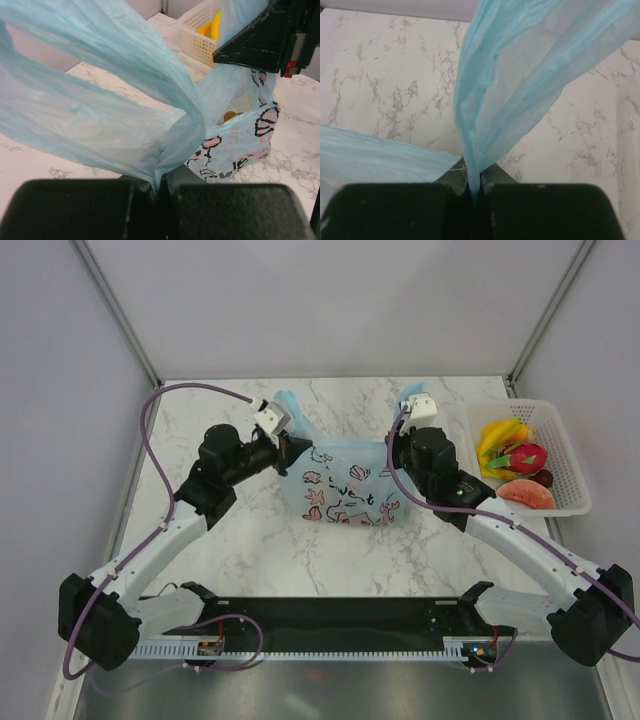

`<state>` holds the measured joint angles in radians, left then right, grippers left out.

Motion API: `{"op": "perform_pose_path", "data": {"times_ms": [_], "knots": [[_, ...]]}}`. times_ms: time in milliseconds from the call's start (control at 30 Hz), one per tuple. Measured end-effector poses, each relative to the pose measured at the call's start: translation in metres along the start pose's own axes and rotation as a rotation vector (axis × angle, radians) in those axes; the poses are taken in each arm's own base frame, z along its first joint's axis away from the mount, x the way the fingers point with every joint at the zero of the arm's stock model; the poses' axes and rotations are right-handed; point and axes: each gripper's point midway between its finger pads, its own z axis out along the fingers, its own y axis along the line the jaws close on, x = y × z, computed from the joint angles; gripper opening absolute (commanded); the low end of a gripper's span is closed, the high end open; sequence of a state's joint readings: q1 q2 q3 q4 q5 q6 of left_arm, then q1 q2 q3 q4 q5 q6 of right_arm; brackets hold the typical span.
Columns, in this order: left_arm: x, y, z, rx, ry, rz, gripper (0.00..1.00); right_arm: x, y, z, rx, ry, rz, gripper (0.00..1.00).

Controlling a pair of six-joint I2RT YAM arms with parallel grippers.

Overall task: Place the fake fruits into the plastic bag and tie a complex knot
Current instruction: Adjust the plastic bag at the center of the board.

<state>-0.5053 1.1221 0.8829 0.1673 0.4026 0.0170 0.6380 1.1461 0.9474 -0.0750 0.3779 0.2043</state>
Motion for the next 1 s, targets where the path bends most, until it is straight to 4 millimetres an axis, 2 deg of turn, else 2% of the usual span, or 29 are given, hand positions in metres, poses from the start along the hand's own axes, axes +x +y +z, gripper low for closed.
{"op": "perform_pose_path", "data": {"times_ms": [167,300,567,667,767,867,1000], "knots": [[-0.002,-0.016,-0.009,0.089,0.006,0.042,0.02,0.003,0.012,-0.001,-0.087,0.018,-0.034,0.00],[0.009,-0.032,-0.014,0.183,0.066,0.083,0.02,0.006,0.025,0.002,-0.157,0.044,-0.060,0.00],[0.012,-0.049,-0.021,0.328,0.171,0.169,0.02,0.012,0.048,0.003,-0.284,0.082,-0.093,0.00],[0.016,-0.054,-0.024,0.367,0.188,0.183,0.02,0.015,0.059,-0.001,-0.345,0.094,-0.101,0.05],[0.015,-0.058,-0.027,0.397,0.189,0.206,0.02,0.016,0.064,-0.003,-0.375,0.101,-0.099,0.22],[0.013,-0.058,-0.027,0.406,0.182,0.228,0.02,0.015,0.062,-0.006,-0.368,0.101,-0.095,0.31],[0.014,-0.058,-0.027,0.411,0.182,0.244,0.02,0.004,0.051,-0.015,-0.314,0.083,-0.077,0.43]]}}
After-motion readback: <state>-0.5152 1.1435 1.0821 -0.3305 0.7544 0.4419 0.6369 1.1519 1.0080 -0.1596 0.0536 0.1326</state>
